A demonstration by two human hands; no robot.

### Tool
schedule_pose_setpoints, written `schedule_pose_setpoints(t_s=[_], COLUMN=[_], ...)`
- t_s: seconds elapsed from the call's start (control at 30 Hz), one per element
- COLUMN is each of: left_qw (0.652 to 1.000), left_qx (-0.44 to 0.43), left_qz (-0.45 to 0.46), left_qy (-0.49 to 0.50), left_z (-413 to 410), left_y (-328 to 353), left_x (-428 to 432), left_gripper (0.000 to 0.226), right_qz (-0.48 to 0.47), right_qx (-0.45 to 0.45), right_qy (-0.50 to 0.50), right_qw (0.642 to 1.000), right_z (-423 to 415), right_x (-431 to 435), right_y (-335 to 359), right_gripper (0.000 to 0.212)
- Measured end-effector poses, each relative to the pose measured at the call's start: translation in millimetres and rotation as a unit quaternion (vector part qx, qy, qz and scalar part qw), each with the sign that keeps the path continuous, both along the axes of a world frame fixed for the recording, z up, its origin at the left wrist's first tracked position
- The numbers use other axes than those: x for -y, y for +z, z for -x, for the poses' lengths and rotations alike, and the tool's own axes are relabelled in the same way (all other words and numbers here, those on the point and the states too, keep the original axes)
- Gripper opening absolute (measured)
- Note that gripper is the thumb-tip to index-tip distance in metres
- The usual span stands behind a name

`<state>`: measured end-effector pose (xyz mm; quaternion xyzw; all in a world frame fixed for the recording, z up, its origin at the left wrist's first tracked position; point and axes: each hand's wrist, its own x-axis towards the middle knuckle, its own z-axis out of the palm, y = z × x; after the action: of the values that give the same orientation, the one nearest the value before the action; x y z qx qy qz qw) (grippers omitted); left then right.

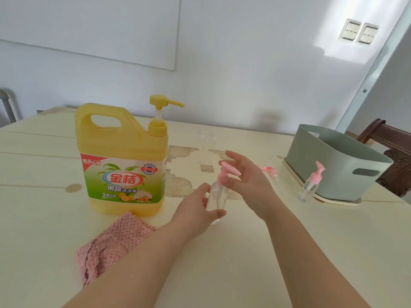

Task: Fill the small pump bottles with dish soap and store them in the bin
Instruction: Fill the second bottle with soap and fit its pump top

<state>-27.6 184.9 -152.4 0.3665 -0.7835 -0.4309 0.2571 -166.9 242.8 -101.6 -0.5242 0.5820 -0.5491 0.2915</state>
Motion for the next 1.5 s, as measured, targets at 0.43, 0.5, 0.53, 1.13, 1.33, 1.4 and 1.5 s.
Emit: schedule_pose_setpoints(t_s=[0.43, 0.5, 0.53, 1.13, 1.33, 1.4, 1.5], left_qw=[1.0, 1.0, 1.0, 1.0, 1.0, 1.0, 1.0], left_qx=[-0.004, -0.004, -0.004, 0.007, 0.012, 0.007, 0.005], left_qz=[-0.008, -0.003, -0.002, 0.0, 0.008, 0.012, 0.016], left_qy=[-0.003, -0.002, -0.001, -0.004, -0.002, 0.002, 0.004], left_z=[-2, -2, -2, -2, -1, -1, -1], left_y=[0, -1, -1, 0, -3, -2, -2], left_x=[-1, -1, -2, 1, 3, 2, 2], left_gripper=[0.038, 0.038, 0.04, 0.041, 0.038, 0.037, 0.037], right_qz=[0.012, 0.025, 0.027, 0.006, 0.005, 0.005, 0.006], right_qx=[0.003, -0.017, -0.031, -0.048, -0.072, -0.068, -0.051], right_qy=[0.049, 0.017, -0.006, 0.044, 0.039, 0.027, 0.012], right_qw=[0.999, 0.999, 0.999, 0.998, 0.997, 0.997, 0.999], right_z=[-3, -4, -5, -1, -4, -6, -7], right_x=[-3, -1, 1, 3, -2, 0, 1], right_y=[4, 5, 4, 8, 12, 11, 12], right_gripper=[0.041, 0.041, 0.044, 0.047, 0.027, 0.029, 0.035])
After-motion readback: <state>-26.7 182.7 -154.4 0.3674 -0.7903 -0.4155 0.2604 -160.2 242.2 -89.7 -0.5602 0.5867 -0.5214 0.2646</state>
